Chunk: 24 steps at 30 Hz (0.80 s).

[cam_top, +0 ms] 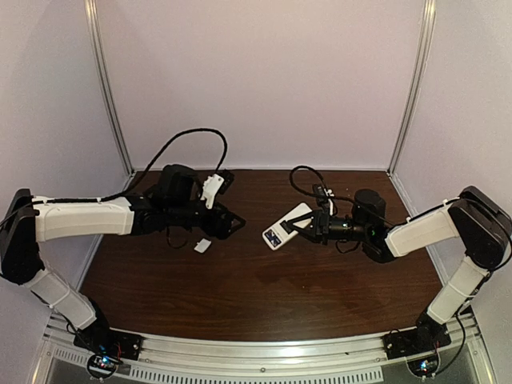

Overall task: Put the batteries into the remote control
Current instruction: Pick up the battery cover from the center of the board.

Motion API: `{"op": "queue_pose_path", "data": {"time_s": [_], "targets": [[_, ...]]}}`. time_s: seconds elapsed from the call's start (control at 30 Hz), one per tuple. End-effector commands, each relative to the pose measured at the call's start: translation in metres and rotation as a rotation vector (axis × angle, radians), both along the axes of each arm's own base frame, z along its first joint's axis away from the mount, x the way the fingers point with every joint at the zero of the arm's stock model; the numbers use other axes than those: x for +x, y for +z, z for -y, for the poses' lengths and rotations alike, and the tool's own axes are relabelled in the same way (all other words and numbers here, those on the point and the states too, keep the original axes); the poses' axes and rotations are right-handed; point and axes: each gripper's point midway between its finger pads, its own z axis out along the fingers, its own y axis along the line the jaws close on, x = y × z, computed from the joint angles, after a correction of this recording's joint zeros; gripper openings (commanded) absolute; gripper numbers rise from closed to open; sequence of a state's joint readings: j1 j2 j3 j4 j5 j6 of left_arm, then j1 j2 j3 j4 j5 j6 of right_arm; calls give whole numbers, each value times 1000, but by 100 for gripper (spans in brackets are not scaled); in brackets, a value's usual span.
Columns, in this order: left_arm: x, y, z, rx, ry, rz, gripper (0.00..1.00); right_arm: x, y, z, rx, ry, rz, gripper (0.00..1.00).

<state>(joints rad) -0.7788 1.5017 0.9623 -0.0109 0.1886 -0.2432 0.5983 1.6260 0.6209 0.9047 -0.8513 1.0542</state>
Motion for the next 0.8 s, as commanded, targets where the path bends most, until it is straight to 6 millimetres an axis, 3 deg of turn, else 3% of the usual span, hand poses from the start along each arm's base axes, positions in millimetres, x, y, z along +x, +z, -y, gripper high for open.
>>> {"op": "queue_pose_path", "data": {"time_s": [0.0, 0.17, 0.37, 0.77], "targets": [[25, -39, -51, 256, 193, -49, 75, 10, -19, 15, -97, -70, -3, 0], [28, -83, -78, 338, 270, -226, 55, 13, -23, 22, -110, -89, -6, 0], [31, -120, -98, 492, 312, -320, 47, 16, -24, 24, -117, -88, -3, 0], [41, -148, -99, 565, 309, -358, 28, 14, -23, 23, -118, -78, 2, 0]]}}
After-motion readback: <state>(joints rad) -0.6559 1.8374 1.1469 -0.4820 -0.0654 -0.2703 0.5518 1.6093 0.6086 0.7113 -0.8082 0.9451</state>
